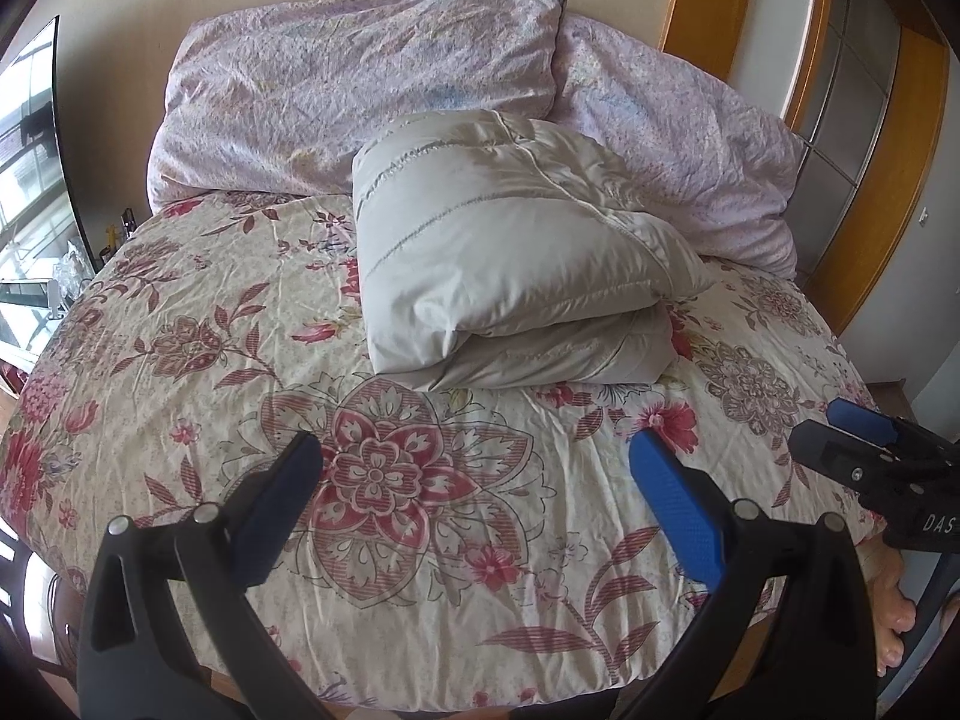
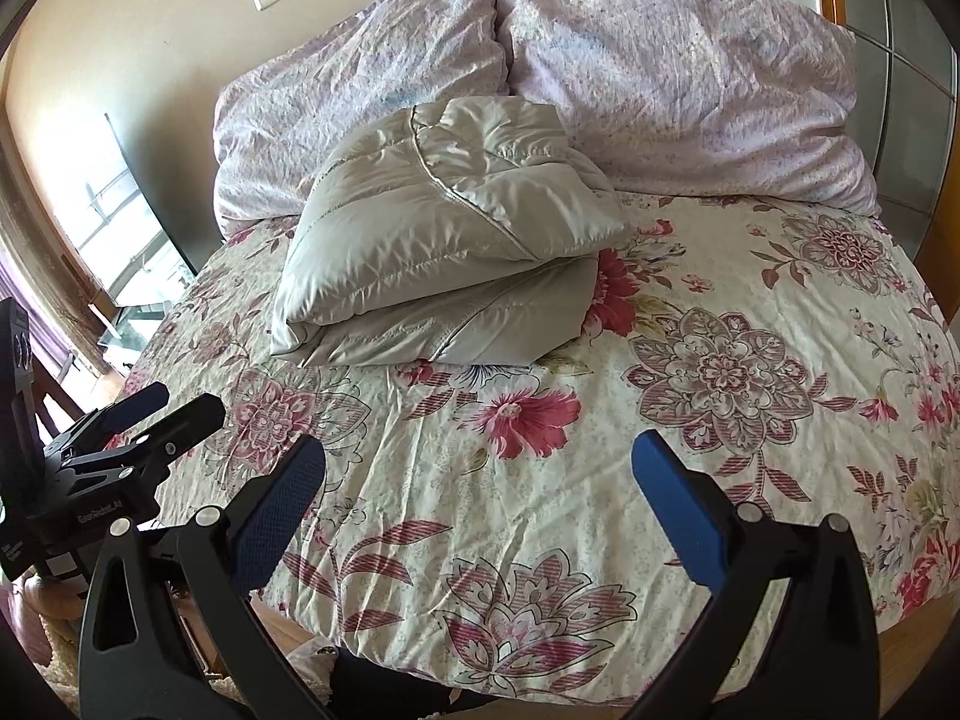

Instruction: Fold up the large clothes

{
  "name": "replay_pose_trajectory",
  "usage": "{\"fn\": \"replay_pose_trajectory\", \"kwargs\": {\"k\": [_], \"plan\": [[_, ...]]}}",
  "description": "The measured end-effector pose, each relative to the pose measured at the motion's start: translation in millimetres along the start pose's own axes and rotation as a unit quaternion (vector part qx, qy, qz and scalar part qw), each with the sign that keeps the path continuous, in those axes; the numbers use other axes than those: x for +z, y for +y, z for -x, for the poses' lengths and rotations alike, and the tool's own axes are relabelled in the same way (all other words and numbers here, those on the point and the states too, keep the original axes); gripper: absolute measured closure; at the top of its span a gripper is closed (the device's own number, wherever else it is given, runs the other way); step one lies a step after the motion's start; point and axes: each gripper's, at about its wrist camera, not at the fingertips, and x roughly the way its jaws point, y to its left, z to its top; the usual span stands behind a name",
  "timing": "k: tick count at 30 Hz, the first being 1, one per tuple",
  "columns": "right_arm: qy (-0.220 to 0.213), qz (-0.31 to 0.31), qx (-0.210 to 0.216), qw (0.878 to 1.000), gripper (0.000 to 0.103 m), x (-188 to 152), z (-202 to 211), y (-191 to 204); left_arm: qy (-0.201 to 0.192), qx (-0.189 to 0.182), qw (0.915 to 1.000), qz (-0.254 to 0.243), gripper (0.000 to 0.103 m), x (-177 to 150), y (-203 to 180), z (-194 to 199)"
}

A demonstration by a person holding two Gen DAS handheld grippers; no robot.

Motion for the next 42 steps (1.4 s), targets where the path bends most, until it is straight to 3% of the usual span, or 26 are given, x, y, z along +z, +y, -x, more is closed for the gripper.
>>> {"fn": "replay_pose_trajectory", "kwargs": {"k": [42], "plan": [[0.009, -0.001, 0.012, 1.000, 0.001, 2.8, -10.2, -1.5, 0.004, 0.001, 1.0000, -0.001, 0.002, 2.3, 0.1, -6.3]]}}
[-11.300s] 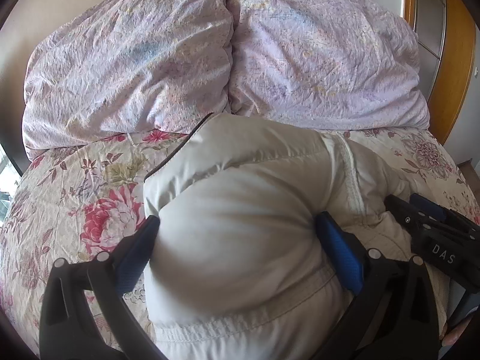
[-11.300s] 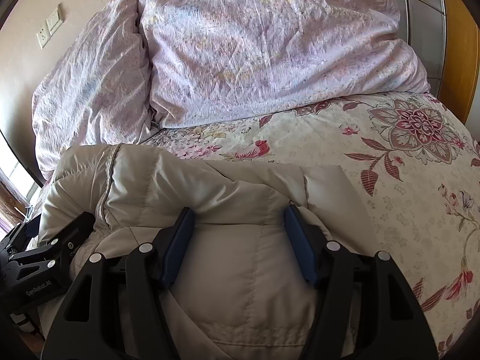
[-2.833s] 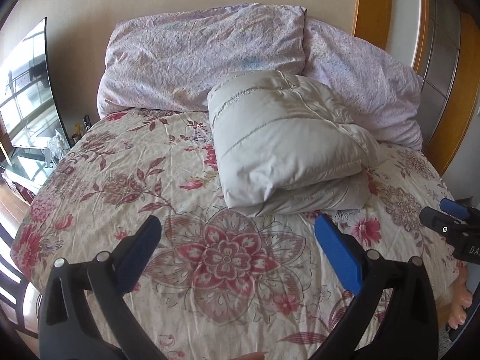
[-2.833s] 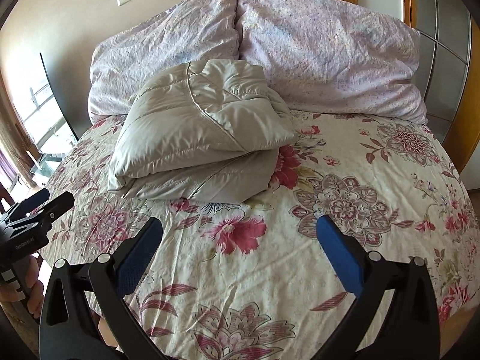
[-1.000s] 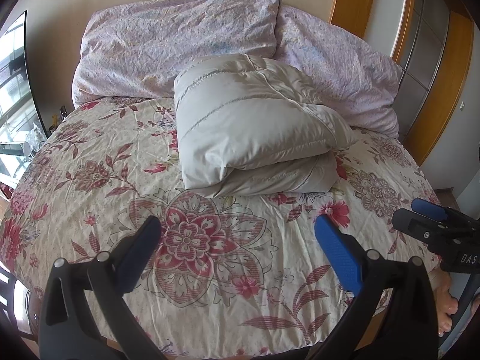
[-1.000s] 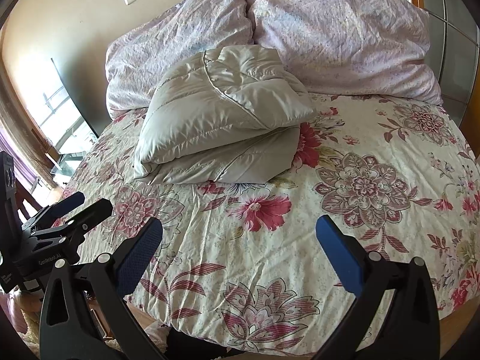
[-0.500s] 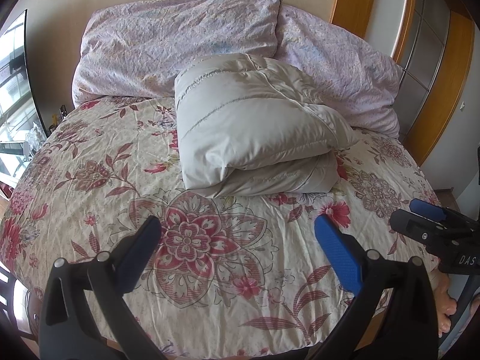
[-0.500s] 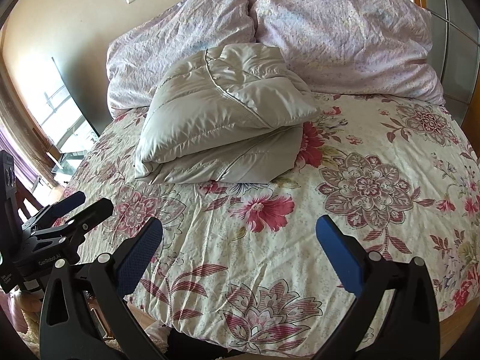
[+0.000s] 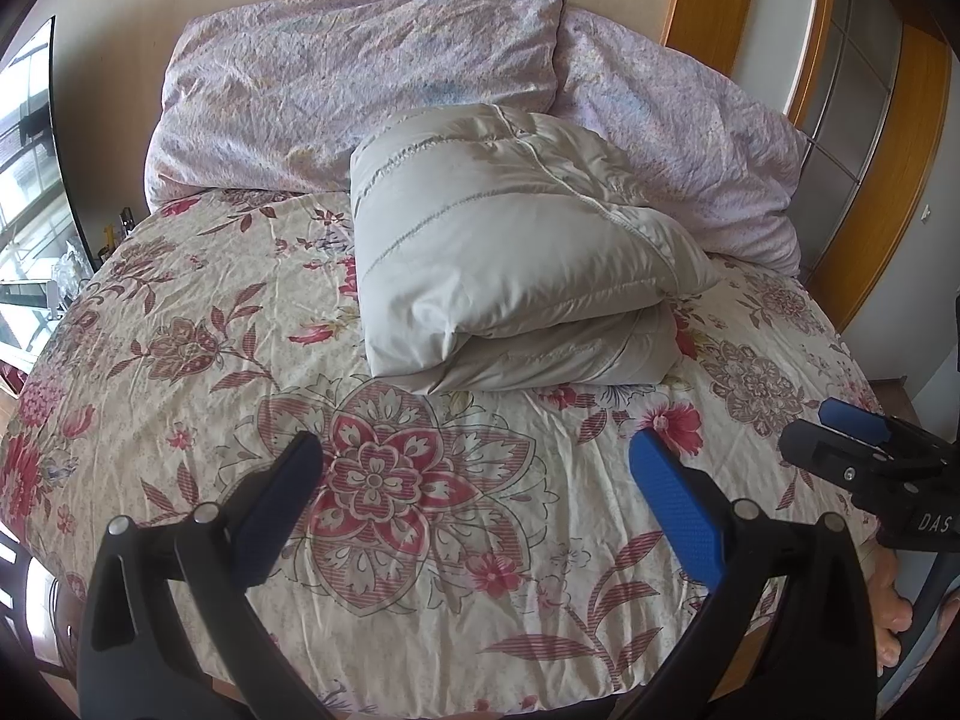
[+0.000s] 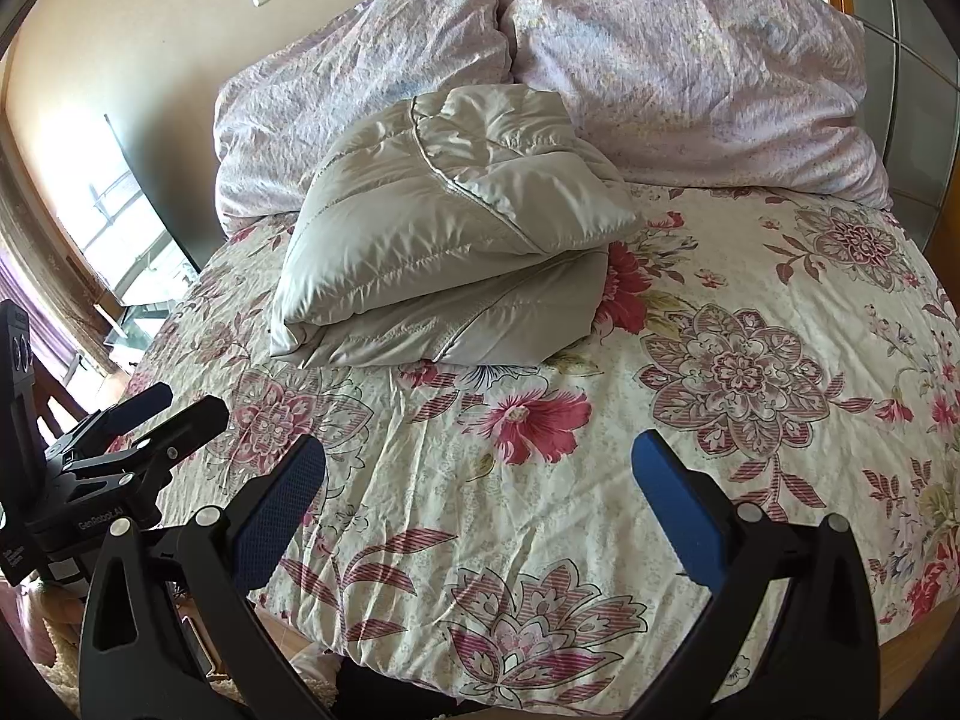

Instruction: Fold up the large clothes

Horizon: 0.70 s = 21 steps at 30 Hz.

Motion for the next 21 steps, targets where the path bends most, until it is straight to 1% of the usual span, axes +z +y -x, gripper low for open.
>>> {"fn": "replay_pose_trajectory", "kwargs": {"k": [21], "plan": [[0.002, -0.001, 0.000, 1.000, 0.001, -1.3, -3.0, -3.6, 0.003, -0.001, 1.0000, 0.001, 0.002, -0.8, 1.2, -3.8]]}}
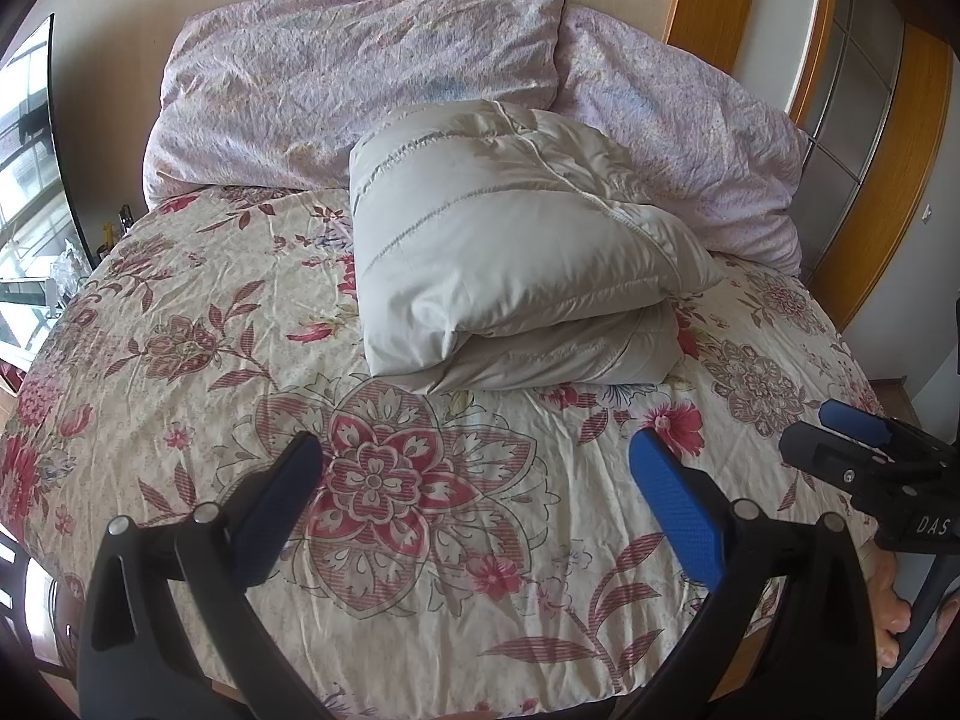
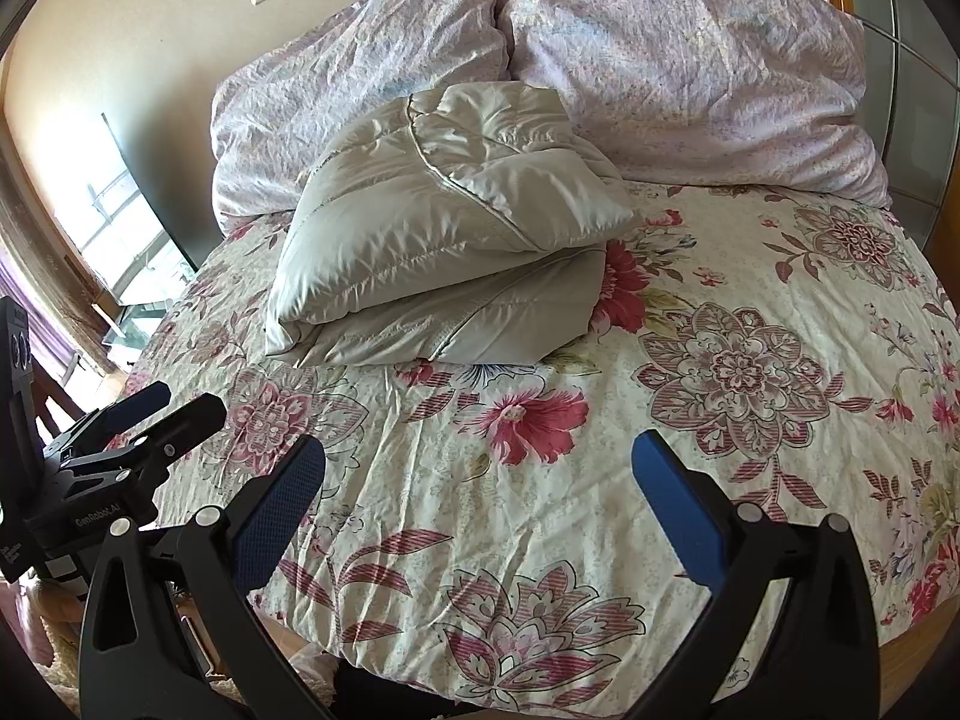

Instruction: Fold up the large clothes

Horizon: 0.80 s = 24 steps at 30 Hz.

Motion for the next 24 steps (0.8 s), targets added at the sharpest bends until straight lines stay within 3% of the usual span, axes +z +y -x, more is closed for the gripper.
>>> {"fn": "replay_pose_trajectory", "kwargs": {"k": [24], "plan": [[0.001, -0.001, 0.001, 1.000, 0.001, 0.5, -0.6, -2.0, 0.007, -0.007, 0.9999, 0.005, 0.002, 1.1, 1.4, -4.1]]}}
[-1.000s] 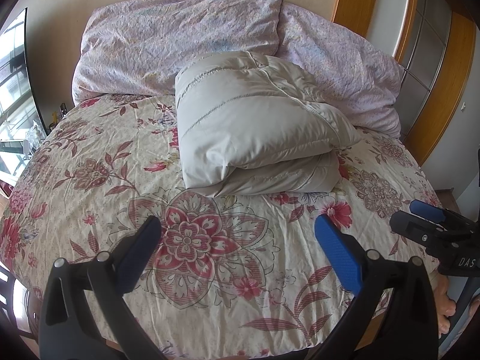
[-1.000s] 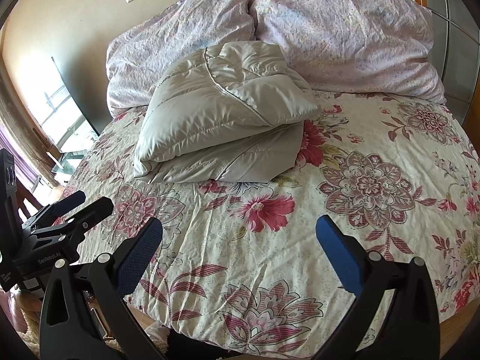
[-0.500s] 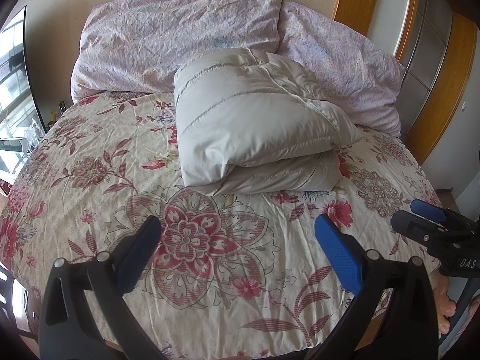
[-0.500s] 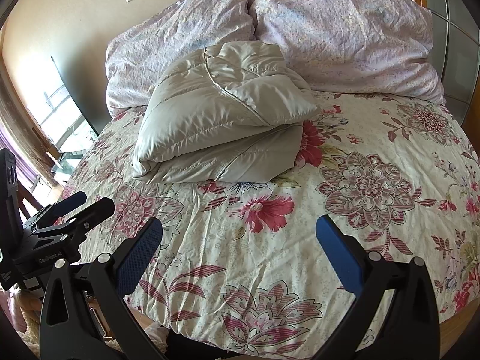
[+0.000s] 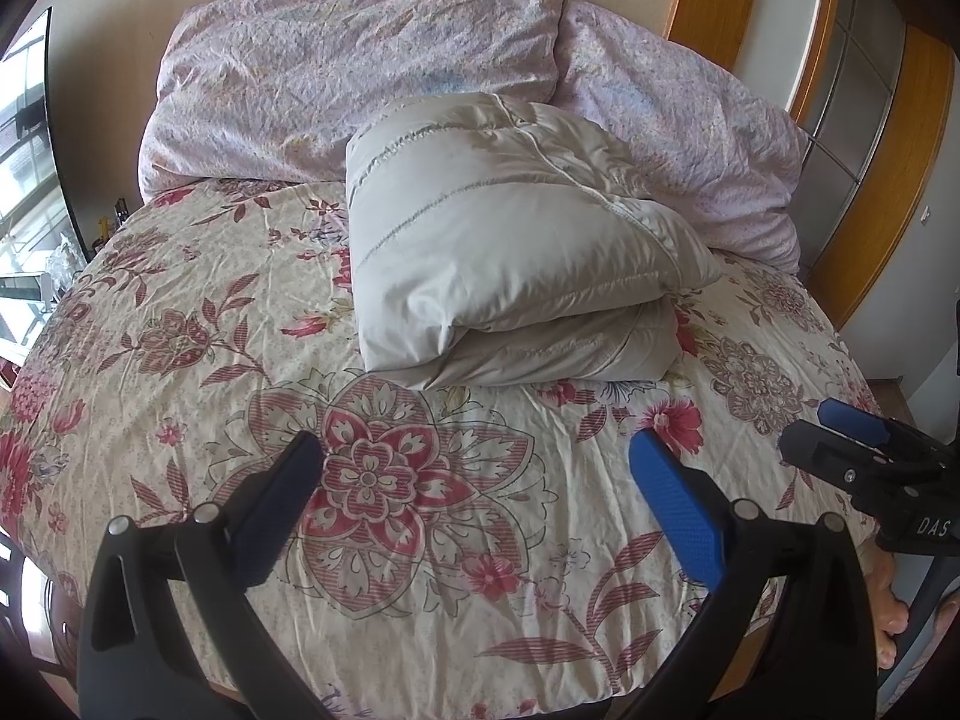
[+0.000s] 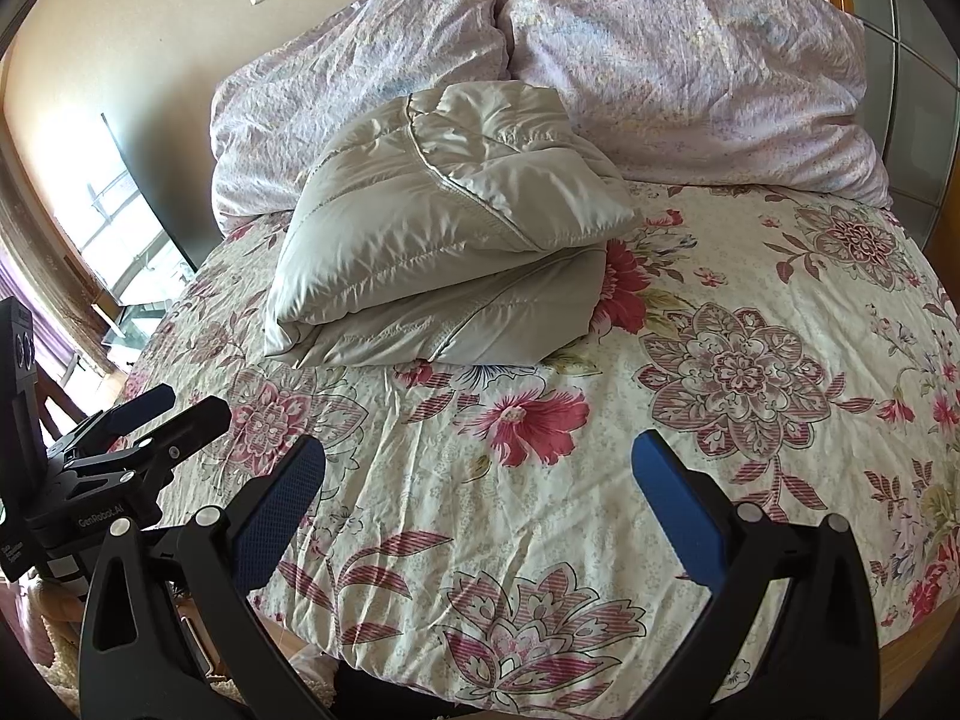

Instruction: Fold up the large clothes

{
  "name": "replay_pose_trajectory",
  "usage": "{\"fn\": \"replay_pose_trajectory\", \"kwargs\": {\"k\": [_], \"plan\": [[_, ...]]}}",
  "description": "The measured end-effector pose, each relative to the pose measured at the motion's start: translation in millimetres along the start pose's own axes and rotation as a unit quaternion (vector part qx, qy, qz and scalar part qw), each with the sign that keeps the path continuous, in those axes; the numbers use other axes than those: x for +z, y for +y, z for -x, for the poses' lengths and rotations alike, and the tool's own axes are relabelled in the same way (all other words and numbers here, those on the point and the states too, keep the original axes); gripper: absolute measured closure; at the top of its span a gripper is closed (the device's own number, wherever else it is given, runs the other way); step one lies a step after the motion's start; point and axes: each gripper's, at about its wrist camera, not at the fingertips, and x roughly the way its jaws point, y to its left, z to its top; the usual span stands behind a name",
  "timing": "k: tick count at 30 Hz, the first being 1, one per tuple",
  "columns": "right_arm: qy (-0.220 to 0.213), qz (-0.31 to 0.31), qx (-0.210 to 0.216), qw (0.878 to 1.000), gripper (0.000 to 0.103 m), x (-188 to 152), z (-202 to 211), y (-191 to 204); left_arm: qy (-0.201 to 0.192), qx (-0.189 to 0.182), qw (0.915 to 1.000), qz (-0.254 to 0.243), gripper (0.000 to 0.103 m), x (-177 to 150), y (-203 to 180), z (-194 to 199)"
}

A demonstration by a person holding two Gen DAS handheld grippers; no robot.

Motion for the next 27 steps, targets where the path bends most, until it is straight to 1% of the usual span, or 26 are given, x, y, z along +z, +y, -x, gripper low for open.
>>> {"fn": "replay_pose_trajectory", "kwargs": {"k": [27], "plan": [[0.001, 0.002, 0.000, 1.000, 0.001, 2.0, -1.1, -4.0, 0.001, 0.000, 1.0000, -0.005, 0.002, -1.0, -1.5, 0.1]]}}
